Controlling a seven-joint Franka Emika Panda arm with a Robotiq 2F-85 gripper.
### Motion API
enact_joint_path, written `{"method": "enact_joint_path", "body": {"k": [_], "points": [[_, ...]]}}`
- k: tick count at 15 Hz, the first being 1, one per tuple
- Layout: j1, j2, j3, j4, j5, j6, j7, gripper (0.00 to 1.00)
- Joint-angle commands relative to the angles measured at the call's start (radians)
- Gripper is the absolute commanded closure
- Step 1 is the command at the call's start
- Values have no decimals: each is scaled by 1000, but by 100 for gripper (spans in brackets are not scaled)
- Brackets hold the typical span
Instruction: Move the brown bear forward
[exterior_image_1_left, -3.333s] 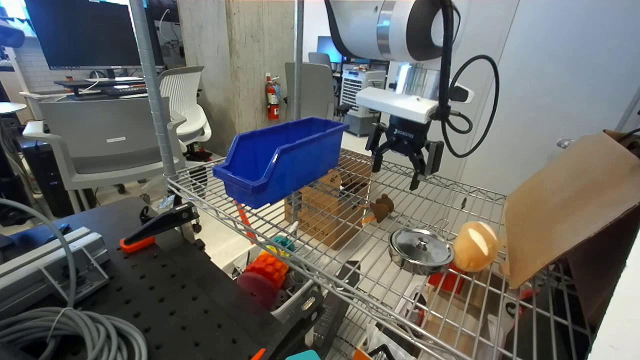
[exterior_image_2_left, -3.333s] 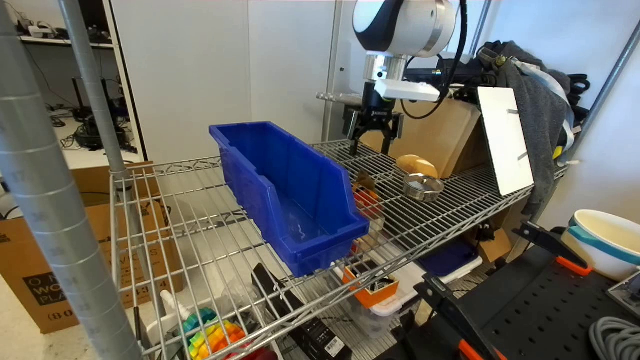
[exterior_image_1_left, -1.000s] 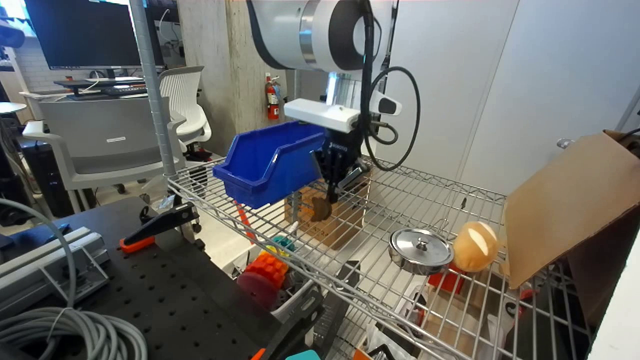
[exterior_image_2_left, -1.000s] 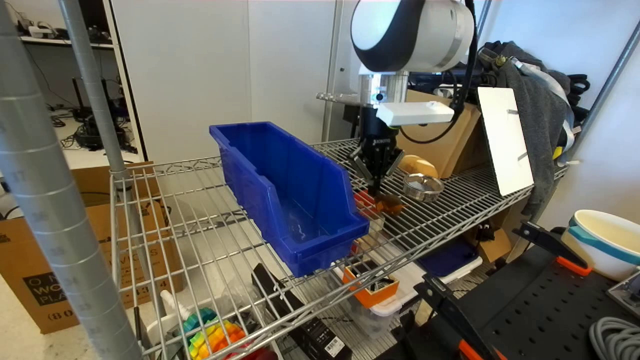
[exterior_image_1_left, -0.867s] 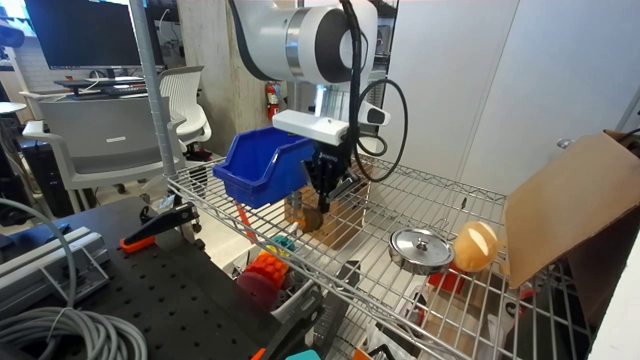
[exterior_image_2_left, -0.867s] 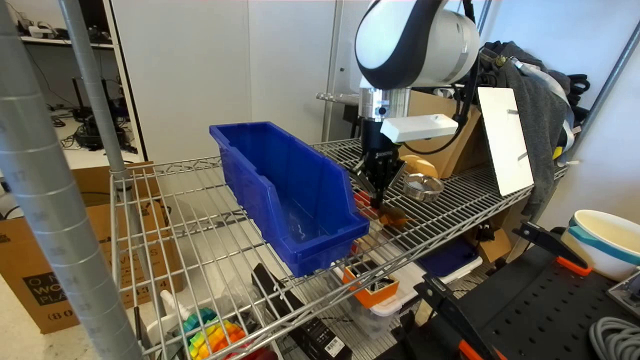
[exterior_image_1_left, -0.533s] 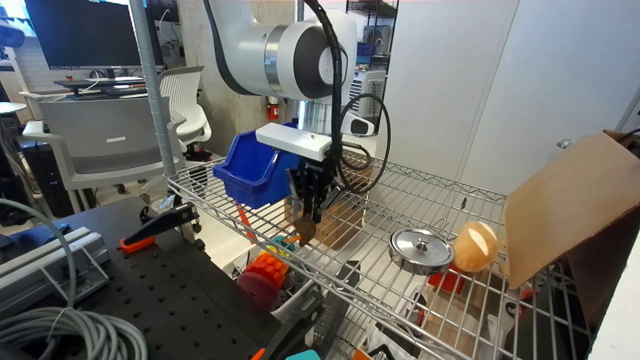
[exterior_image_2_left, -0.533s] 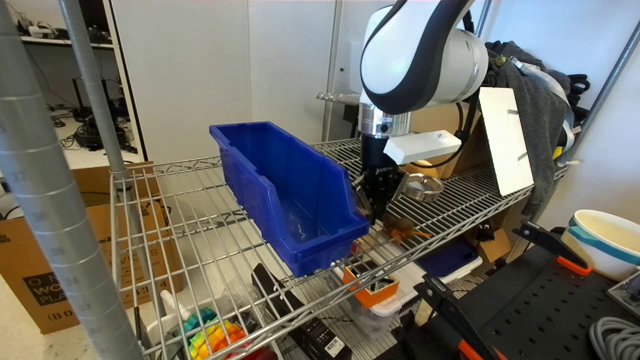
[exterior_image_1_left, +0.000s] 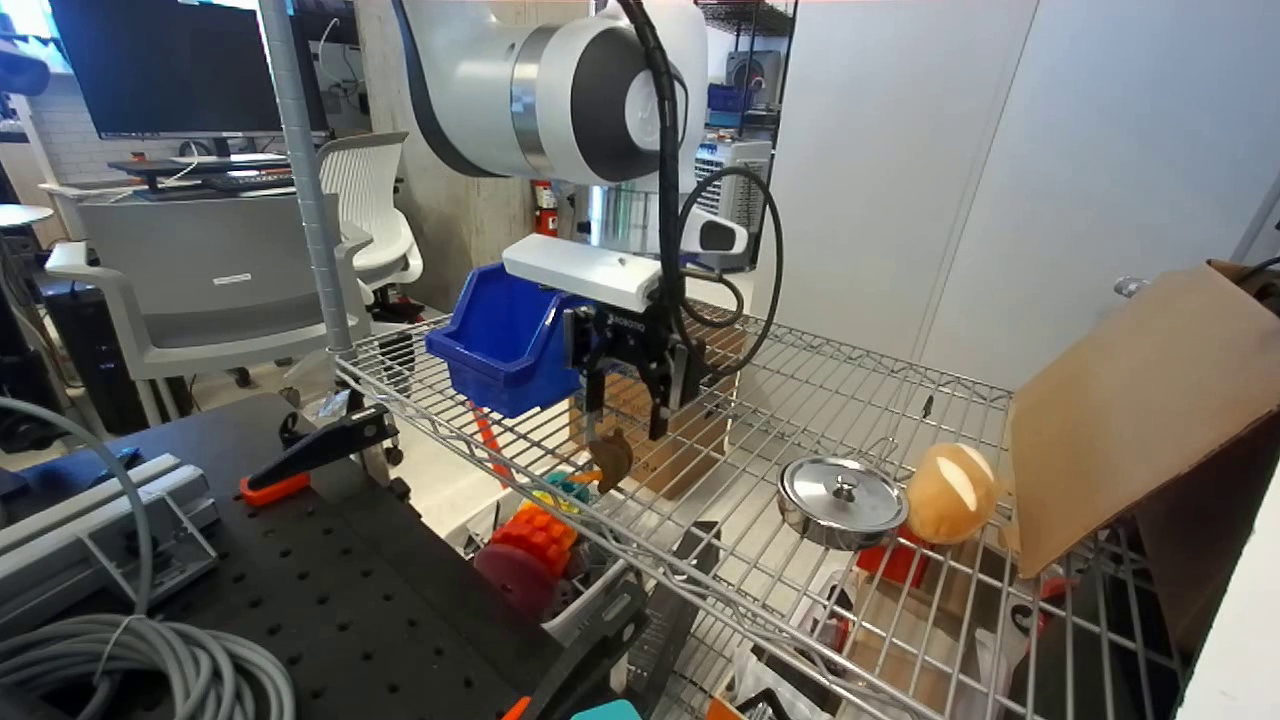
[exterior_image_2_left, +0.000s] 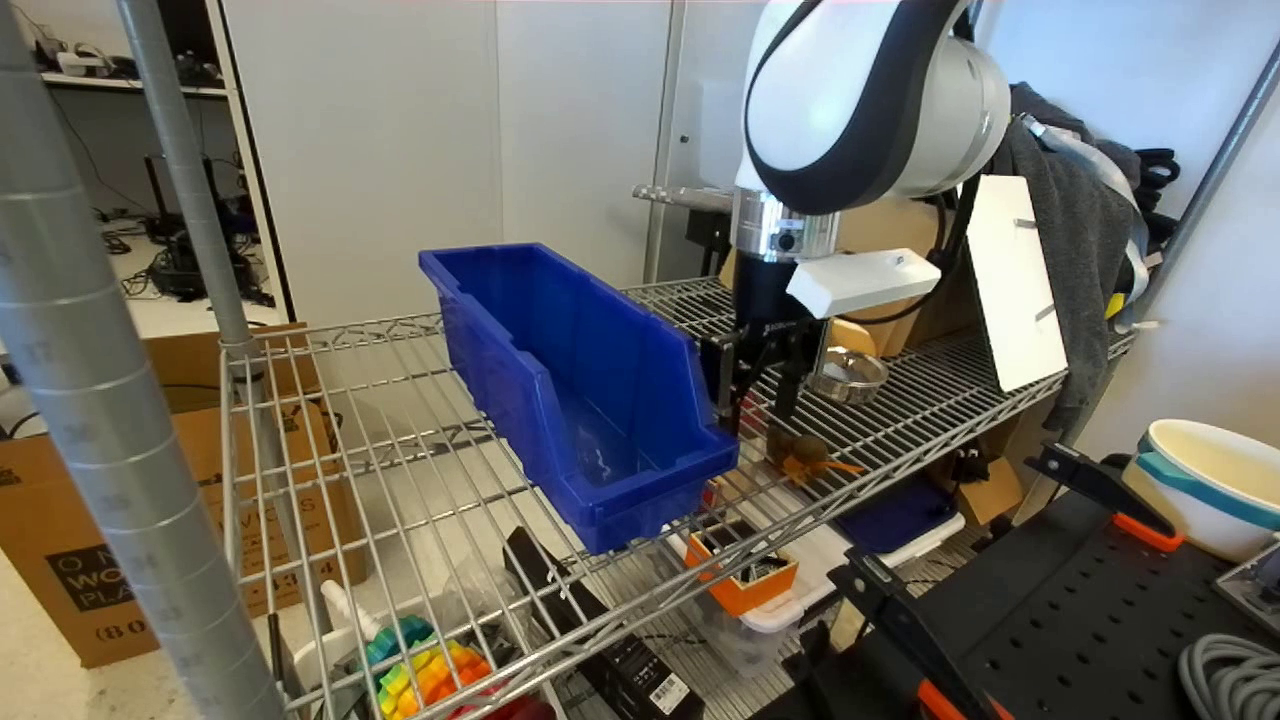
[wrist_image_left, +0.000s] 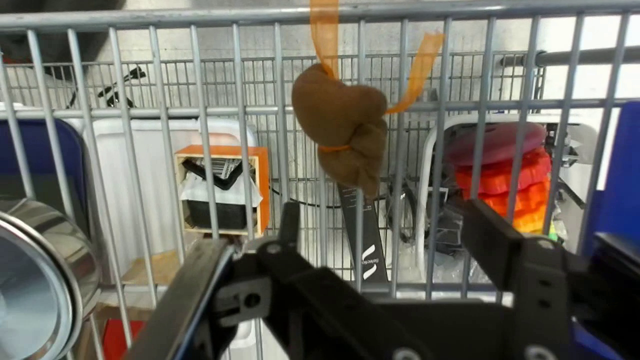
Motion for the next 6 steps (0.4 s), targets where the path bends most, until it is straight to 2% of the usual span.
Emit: {"method": "enact_joint_path", "body": {"k": [1,2,3,6], "points": [[-53,-150,35,-98,32,37,-56,0],[-89,-187,65,-108,74,27,-82,0],[-28,-86,18,-40,25,17,-27,0],[-69,-165,42,-77,57,16,-61,0]]}}
